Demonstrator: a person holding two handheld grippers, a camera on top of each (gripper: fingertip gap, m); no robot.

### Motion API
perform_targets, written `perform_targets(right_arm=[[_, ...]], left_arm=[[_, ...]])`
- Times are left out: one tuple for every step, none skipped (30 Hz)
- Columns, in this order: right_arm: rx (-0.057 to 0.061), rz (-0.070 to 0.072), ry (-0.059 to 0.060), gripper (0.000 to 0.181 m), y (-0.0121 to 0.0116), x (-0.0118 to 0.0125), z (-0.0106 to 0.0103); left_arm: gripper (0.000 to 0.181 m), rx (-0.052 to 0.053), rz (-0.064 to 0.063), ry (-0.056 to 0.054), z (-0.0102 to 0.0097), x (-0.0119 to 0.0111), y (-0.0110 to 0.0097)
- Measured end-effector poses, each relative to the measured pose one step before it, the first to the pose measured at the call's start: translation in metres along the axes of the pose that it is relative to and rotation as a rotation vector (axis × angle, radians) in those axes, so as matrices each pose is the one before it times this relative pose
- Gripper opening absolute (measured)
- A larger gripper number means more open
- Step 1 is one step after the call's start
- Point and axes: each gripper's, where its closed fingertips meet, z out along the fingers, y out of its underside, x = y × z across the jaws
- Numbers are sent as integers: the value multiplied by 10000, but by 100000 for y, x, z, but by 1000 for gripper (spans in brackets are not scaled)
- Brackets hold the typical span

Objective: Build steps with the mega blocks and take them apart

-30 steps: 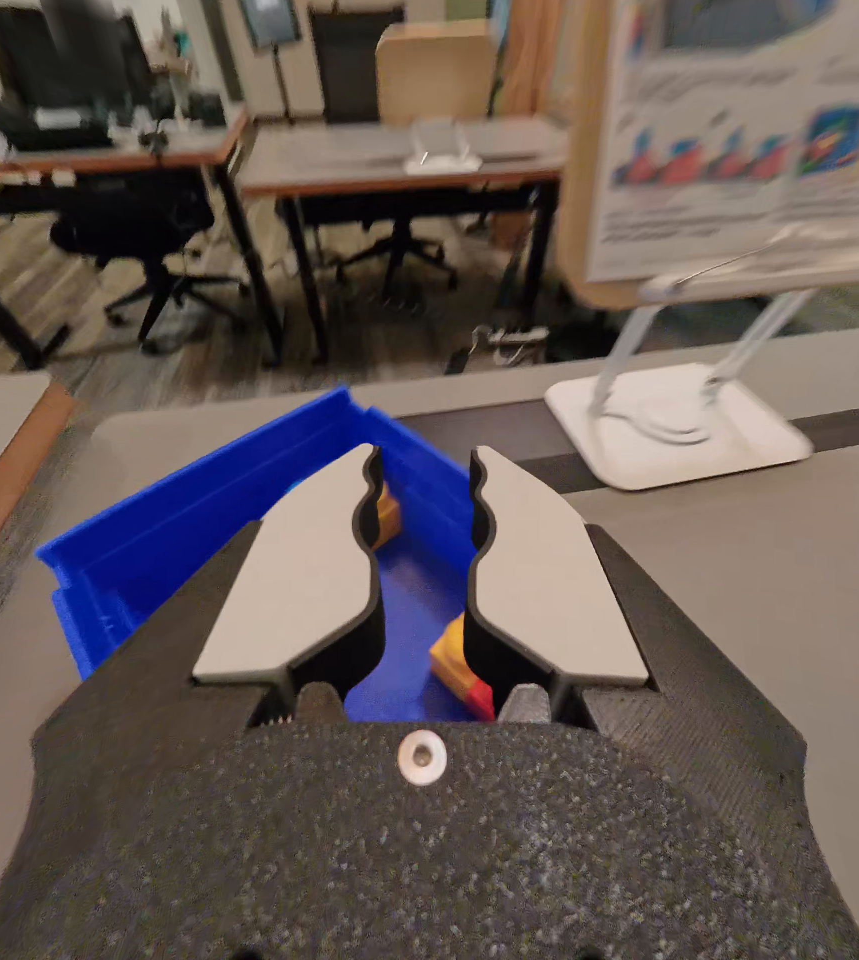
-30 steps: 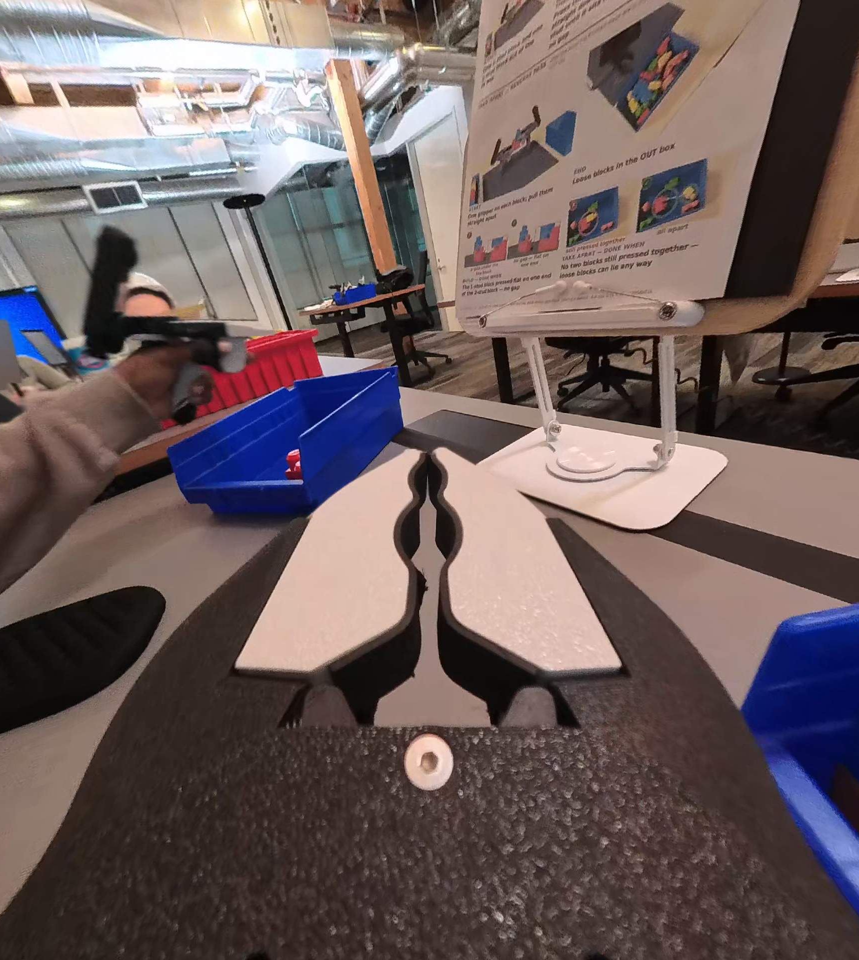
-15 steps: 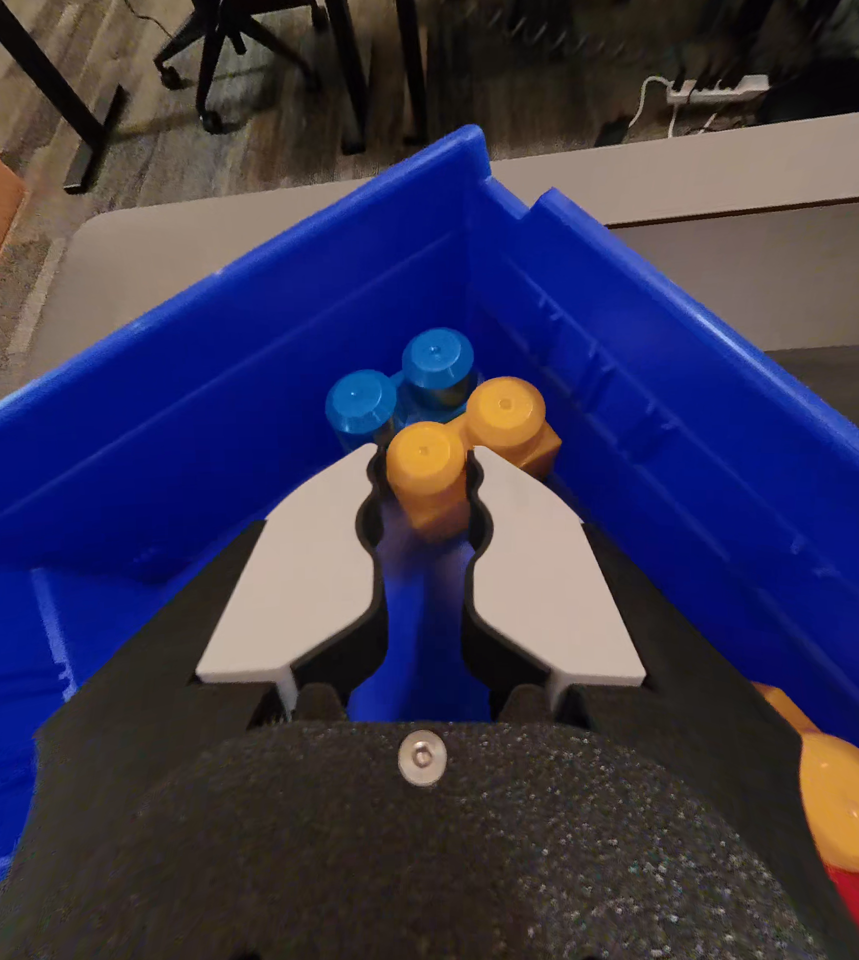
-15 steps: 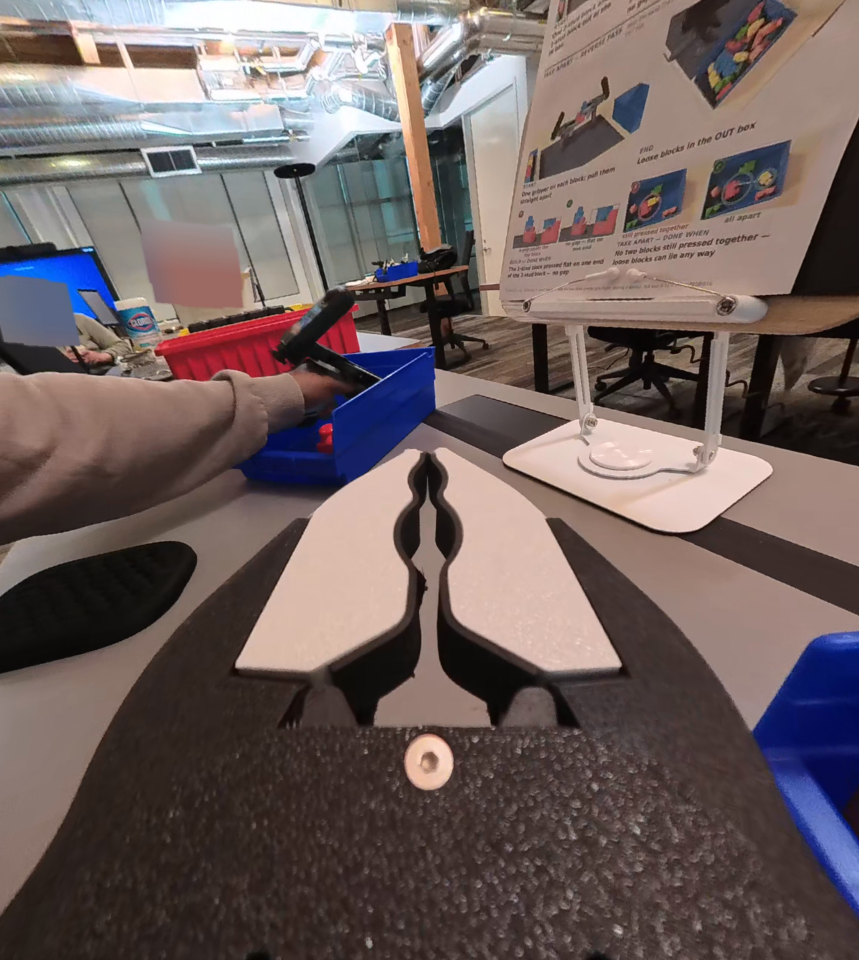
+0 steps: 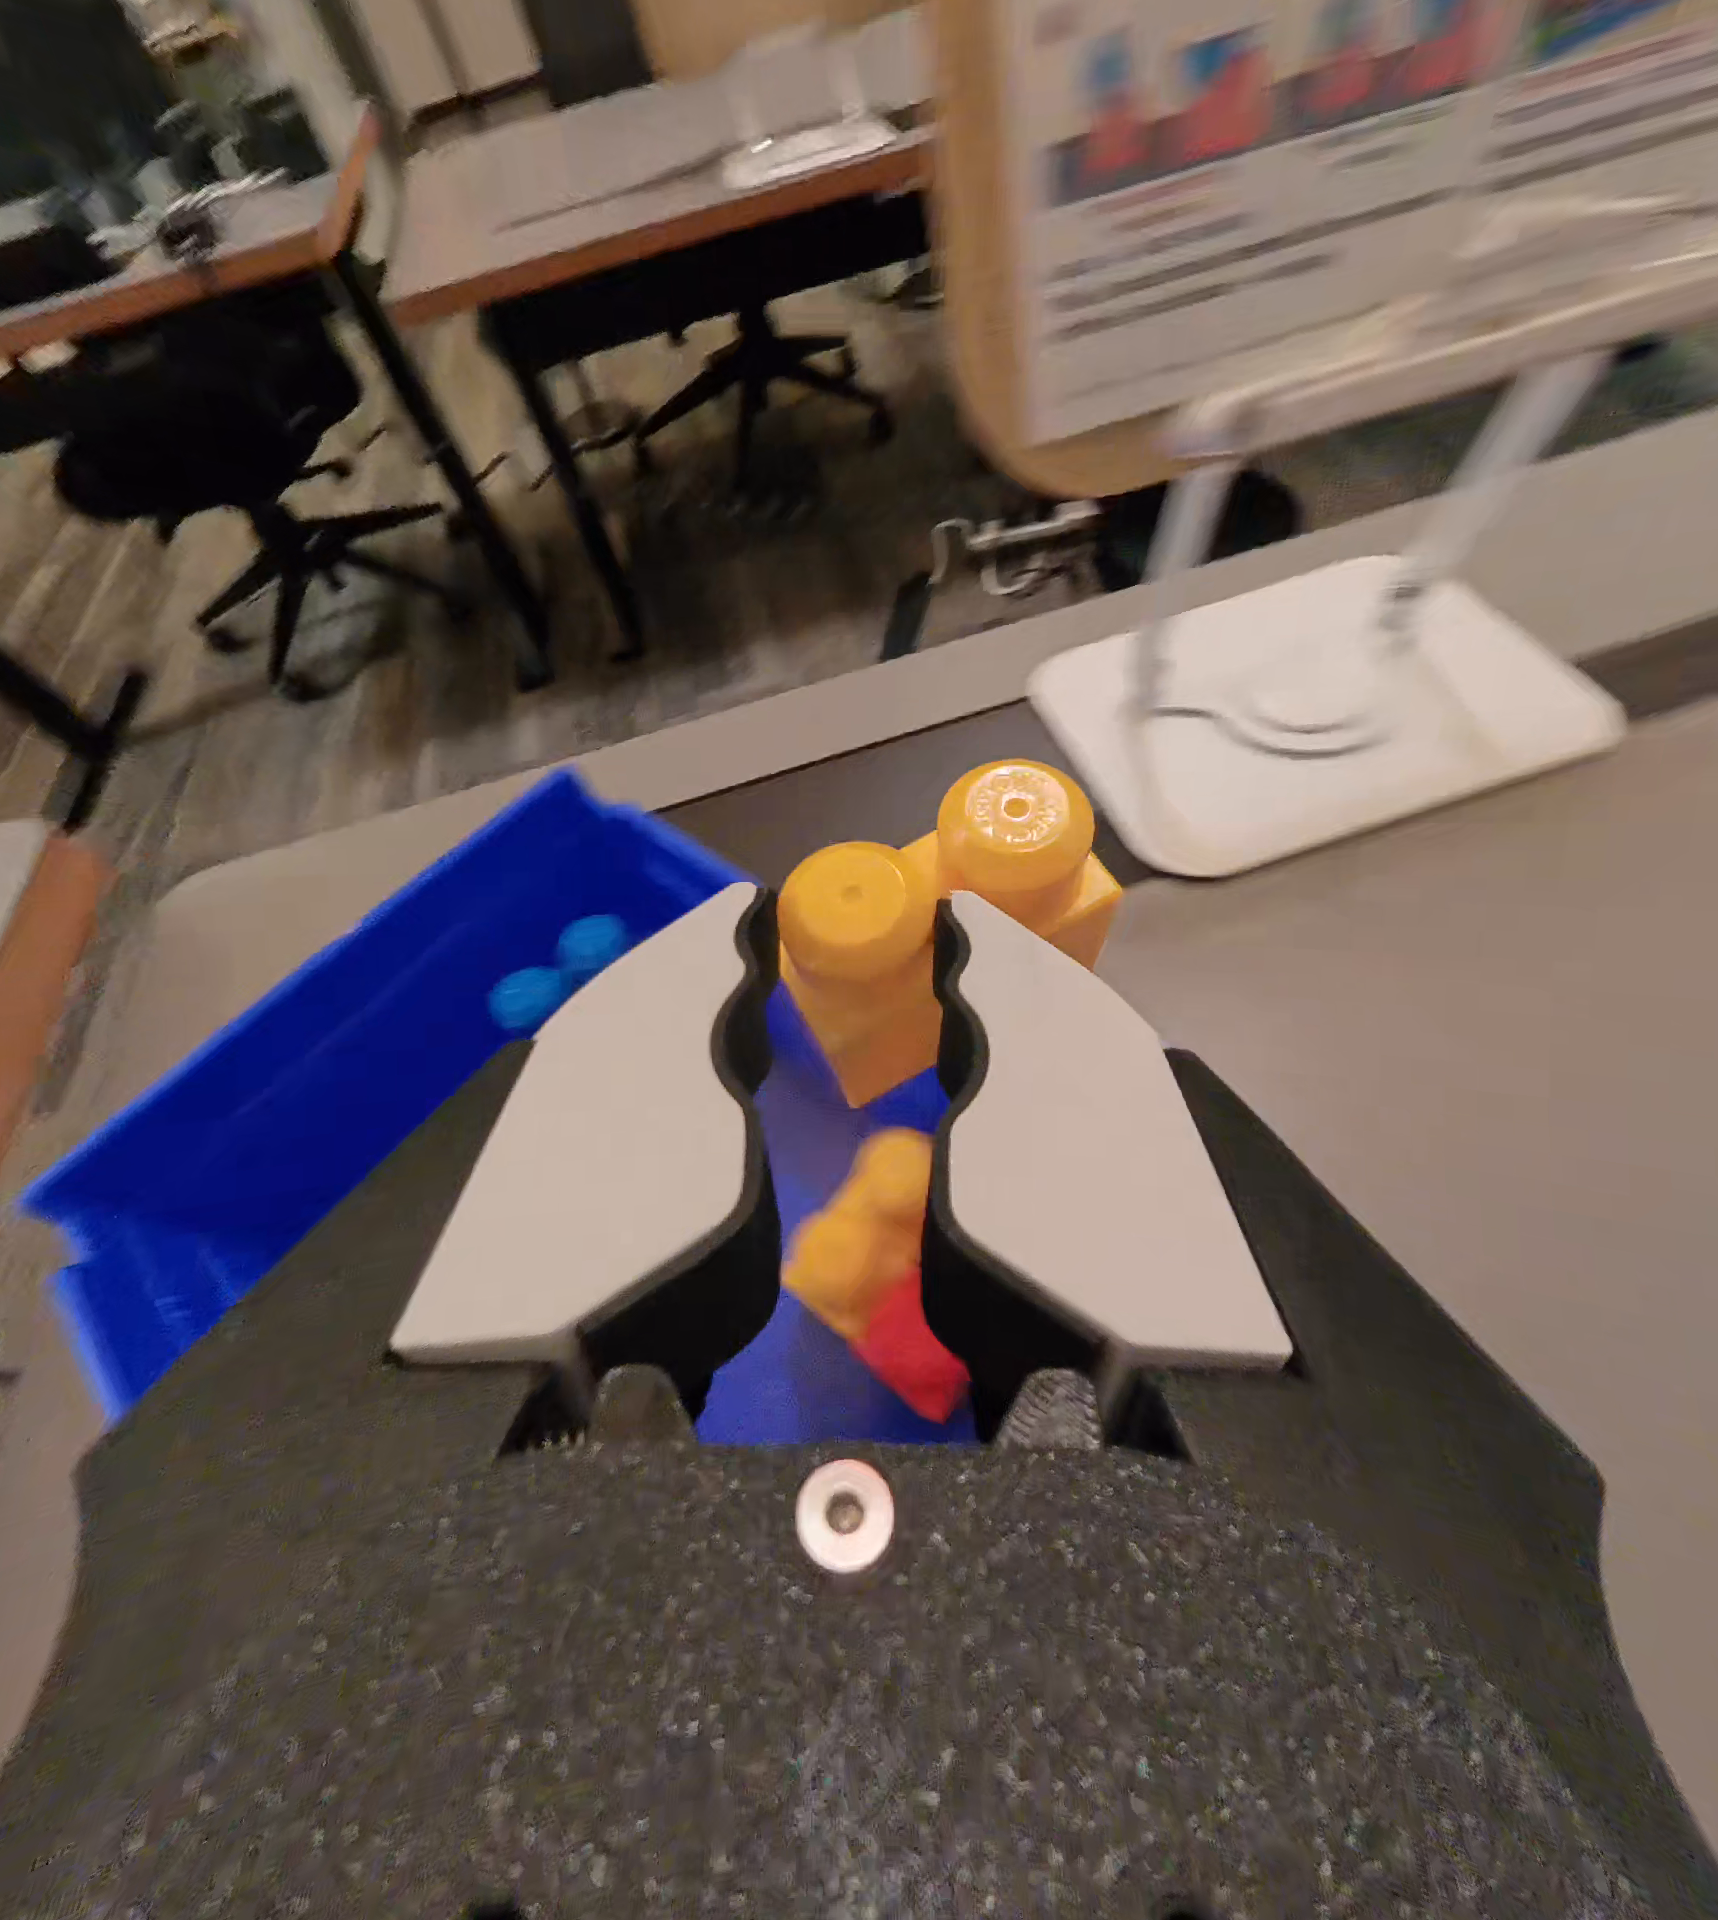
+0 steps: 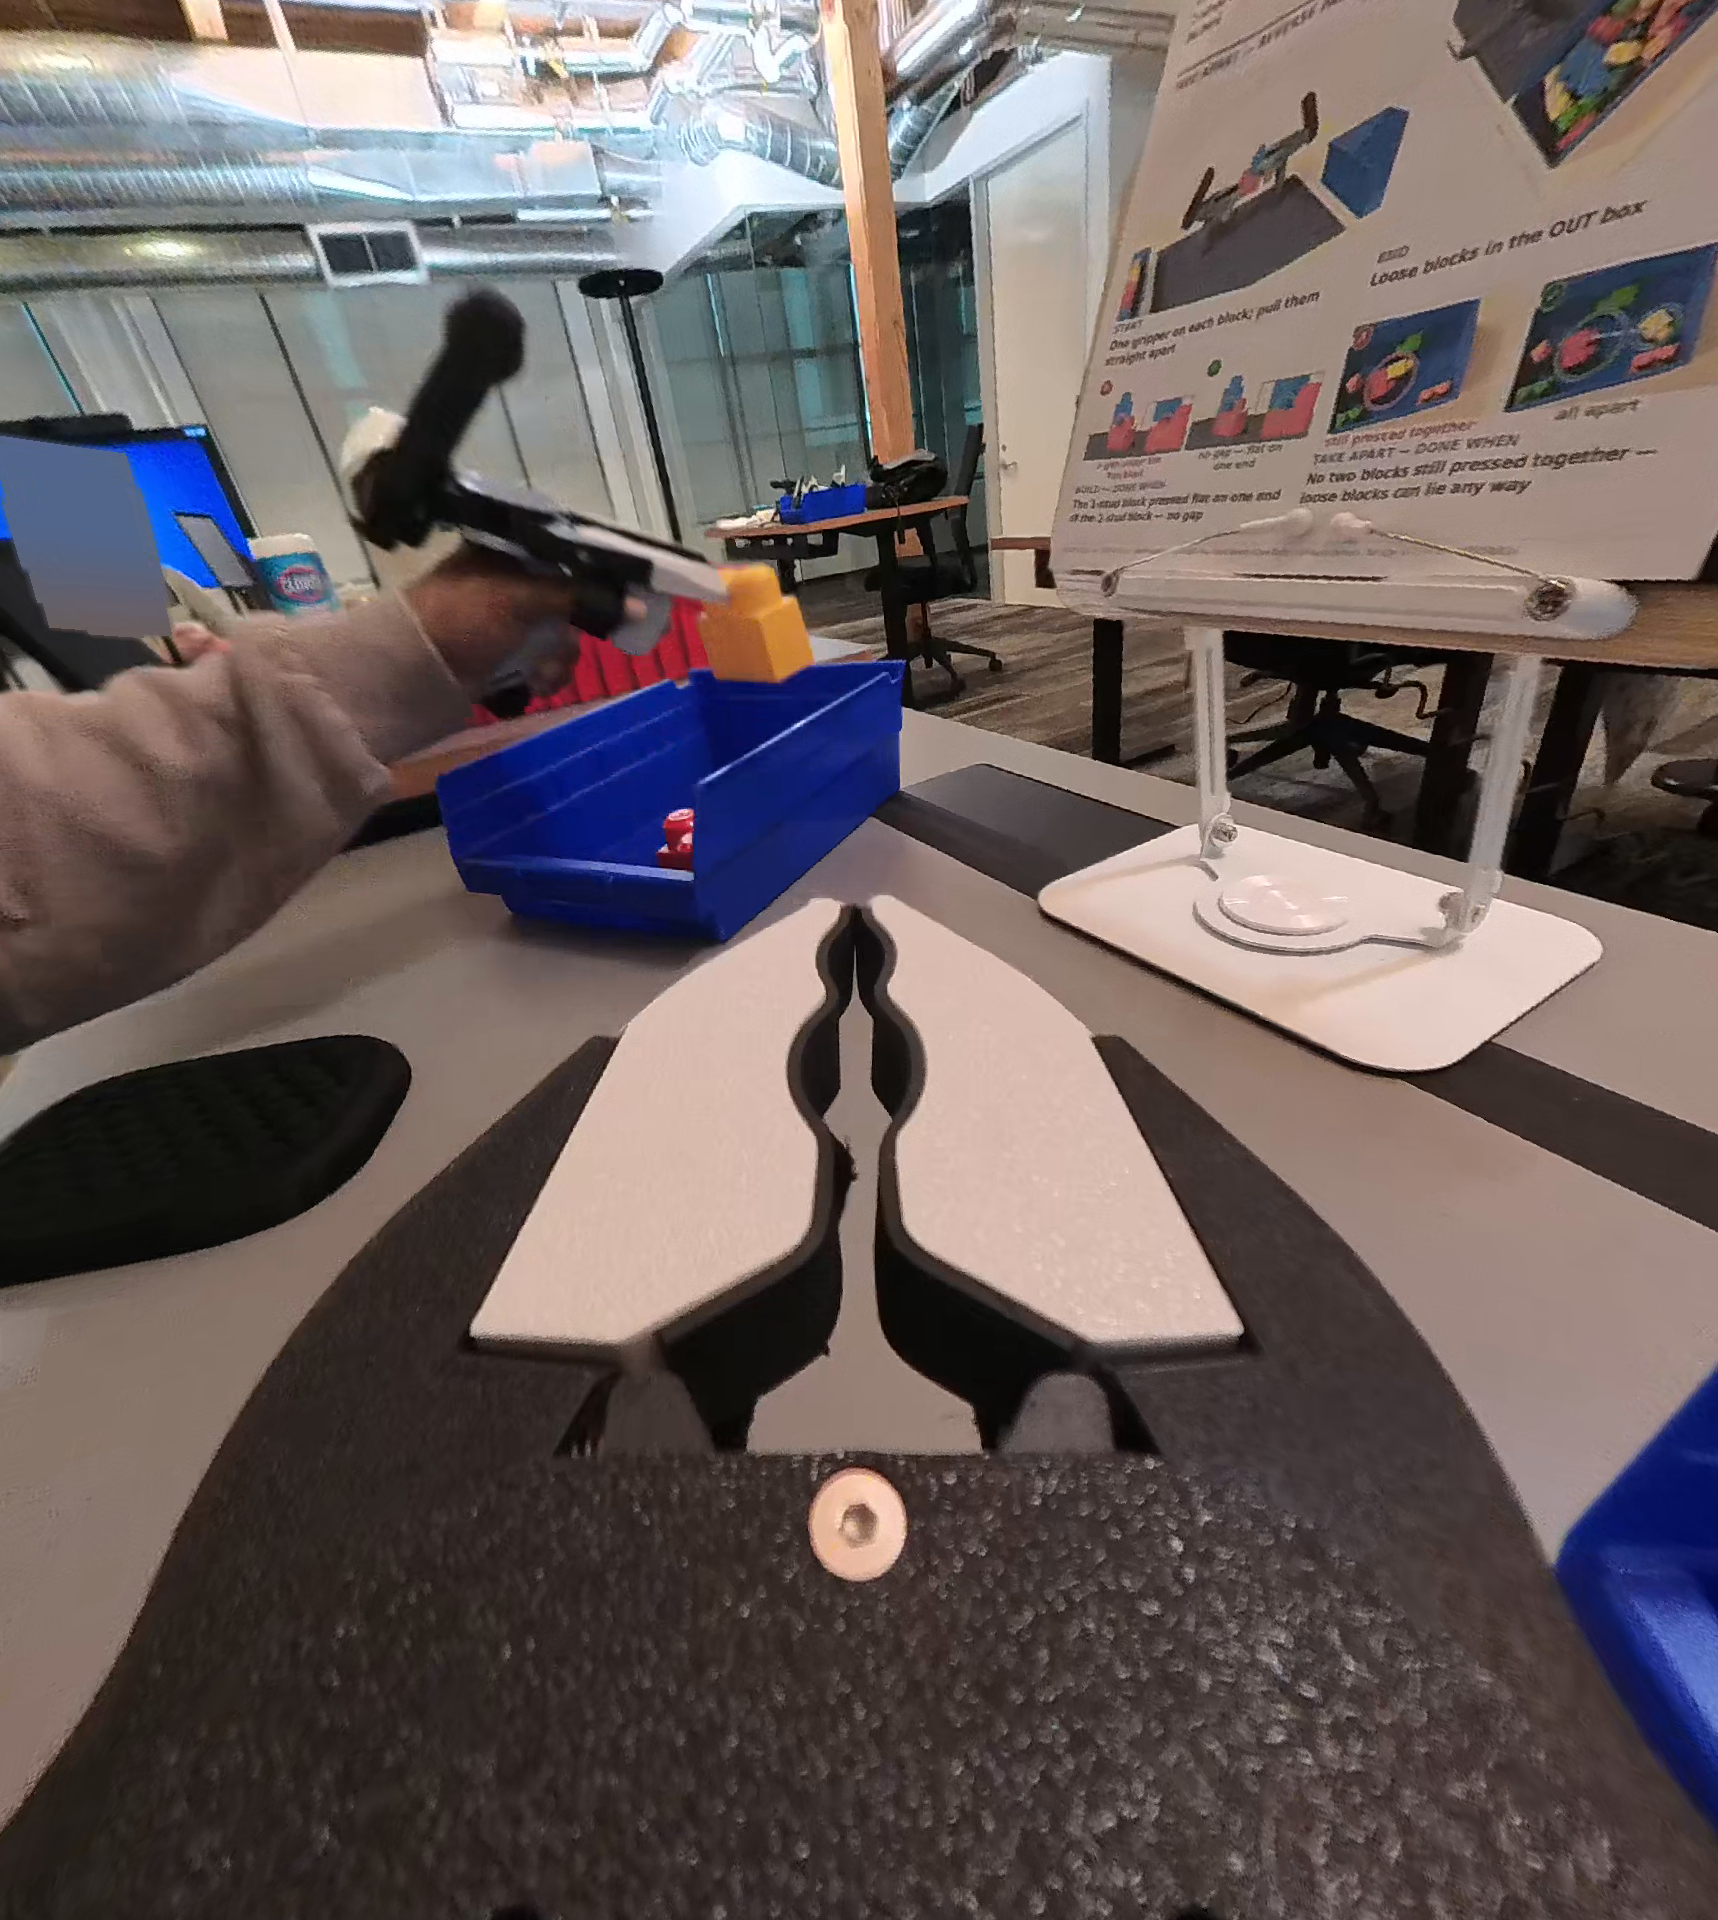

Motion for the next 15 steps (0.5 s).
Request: perform_targets(right_arm=[[-106, -182, -144, 1, 105, -485, 165], [-127, -190, -167, 4, 128, -615, 236], [-275, -194, -42, 10, 285, -507, 348], [-373, -287, -137, 16, 407, -729, 430], [-445, -355, -104, 22, 490, -775, 512], [-484, -398, -58, 28, 533, -775, 577], [-493, -395, -78, 35, 544, -821, 613], [-481, -351, -90, 40, 498, -822, 611], [-461, -298, -58, 44, 442, -726, 579], [-461, -290, -24, 48, 397, -615, 522], [-432, -309, -56, 52, 355, -657, 483], [-456, -301, -149, 55, 387, -755, 425], [-478, -239, -226, 58, 458, -802, 423], [-415, -172, -248, 60, 432, -778, 442], [-313, -171, -267, 59, 376, -779, 413]], left_arm=[[29, 193, 189, 462, -1193, 2540, -320], [29, 137, 139, 507, -893, 2777, -68], [29, 78, 173, 478, -603, 2870, 163], [29, 80, 206, 422, -373, 2879, 285], [29, 90, 194, 401, -163, 2875, 319], [29, 36, 148, 395, 16, 2811, 412], [29, 4, 95, 374, 167, 2683, 460], [29, -25, 73, 315, 231, 2482, 519], [29, -104, 110, 213, 278, 2207, 628], [29, -104, 115, 101, 230, 1903, 624], [29, -55, -27, 85, 159, 1681, 543], [29, -58, -182, 219, 111, 1686, 514], [29, -58, -216, 270, 85, 1601, 502], [29, -36, -175, 164, 73, 1305, 484], [29, -57, -117, 85, 47, 1024, 542]])
